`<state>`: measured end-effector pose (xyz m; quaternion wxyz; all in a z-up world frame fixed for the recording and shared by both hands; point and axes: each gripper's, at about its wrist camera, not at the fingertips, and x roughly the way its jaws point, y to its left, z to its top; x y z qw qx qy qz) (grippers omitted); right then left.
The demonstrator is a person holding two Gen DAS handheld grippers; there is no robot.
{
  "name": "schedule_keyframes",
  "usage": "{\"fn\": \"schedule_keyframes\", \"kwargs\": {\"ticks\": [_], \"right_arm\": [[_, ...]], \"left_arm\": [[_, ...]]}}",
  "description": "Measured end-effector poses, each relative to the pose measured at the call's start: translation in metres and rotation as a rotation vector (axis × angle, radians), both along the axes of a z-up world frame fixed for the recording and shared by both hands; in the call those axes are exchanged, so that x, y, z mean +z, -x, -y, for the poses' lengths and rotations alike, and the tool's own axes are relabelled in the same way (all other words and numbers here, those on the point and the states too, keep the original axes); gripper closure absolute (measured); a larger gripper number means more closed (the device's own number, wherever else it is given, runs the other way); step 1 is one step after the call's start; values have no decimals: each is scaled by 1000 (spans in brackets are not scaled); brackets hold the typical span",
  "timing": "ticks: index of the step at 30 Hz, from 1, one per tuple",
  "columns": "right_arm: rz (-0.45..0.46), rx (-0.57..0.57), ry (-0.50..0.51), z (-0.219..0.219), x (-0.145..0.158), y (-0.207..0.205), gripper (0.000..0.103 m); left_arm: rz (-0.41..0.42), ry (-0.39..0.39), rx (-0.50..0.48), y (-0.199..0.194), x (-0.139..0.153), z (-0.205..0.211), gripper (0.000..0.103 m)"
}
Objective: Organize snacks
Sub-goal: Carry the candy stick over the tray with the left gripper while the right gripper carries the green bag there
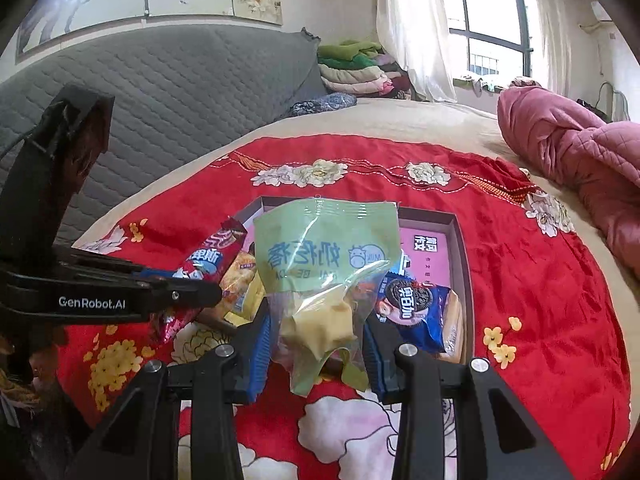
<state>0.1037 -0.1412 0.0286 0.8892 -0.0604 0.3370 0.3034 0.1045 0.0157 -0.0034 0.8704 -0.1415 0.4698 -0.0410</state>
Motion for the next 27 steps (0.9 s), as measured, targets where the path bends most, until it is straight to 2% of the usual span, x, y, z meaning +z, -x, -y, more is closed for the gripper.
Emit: {"fn": "schedule_keyframes", "kwargs": {"ticks": [11,27], "right_arm": [[-10,-25,-10,-16,-2,-11,63],[-32,-66,9,-28,-14,-28,63]], "left_arm": [[28,-17,33,-12,2,-12,88],[5,-20,64,-28,-14,-22,88]]}}
